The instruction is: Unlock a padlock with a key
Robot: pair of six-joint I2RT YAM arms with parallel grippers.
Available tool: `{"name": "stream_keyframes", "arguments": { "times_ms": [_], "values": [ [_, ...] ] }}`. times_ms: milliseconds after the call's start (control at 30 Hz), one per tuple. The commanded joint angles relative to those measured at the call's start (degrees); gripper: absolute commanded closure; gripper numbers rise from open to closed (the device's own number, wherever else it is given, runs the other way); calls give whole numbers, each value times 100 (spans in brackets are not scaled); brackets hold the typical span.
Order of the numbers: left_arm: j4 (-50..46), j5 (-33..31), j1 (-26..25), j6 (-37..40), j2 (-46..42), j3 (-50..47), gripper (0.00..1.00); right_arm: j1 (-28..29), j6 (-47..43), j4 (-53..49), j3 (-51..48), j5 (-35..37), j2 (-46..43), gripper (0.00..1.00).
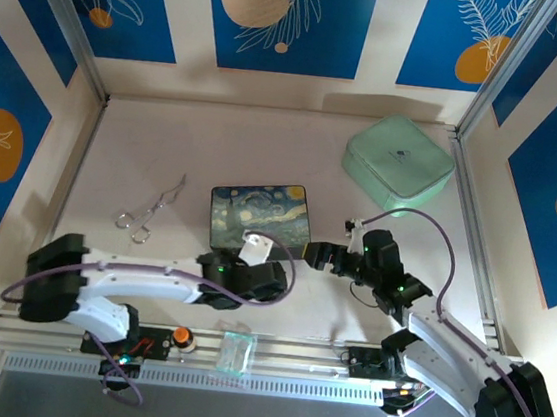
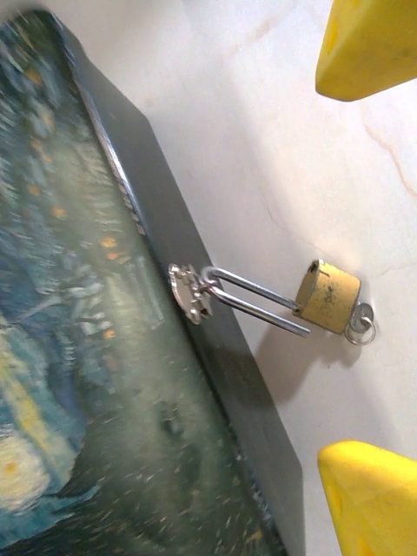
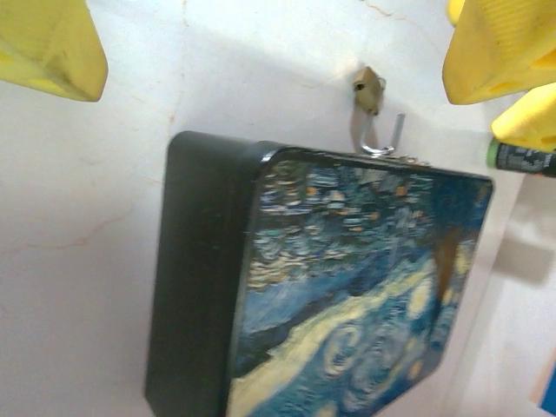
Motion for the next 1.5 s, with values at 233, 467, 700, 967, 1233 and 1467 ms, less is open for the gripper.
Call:
{"name": "stream_keyframes", "arguments": {
  "times_ms": [233, 467, 700, 967, 1233, 1467],
  "values": [
    [838, 1274, 1606, 709, -1992, -936, 1, 1584, -131, -69, 503, 618, 648, 2],
    [825, 1872, 2966, 1214, -2157, -926, 1, 2380, -6, 203, 1407, 964, 2543, 7],
    [1457, 2211, 3630, 1337, -1636, -1034, 1, 2579, 273, 790, 1813, 819, 3742, 20],
    [1850, 2261, 3992, 1475, -905, -937, 1, 2887, 298, 425, 2162, 1544, 4354, 41],
    [2093, 2283, 4107, 1479, -507, -937, 1, 3056, 256, 463, 2333, 1643, 4724, 50],
    [2084, 2090, 4111, 1480, -286, -945, 1, 3139, 368, 540, 2176, 1595, 4750, 58]
  ]
}}
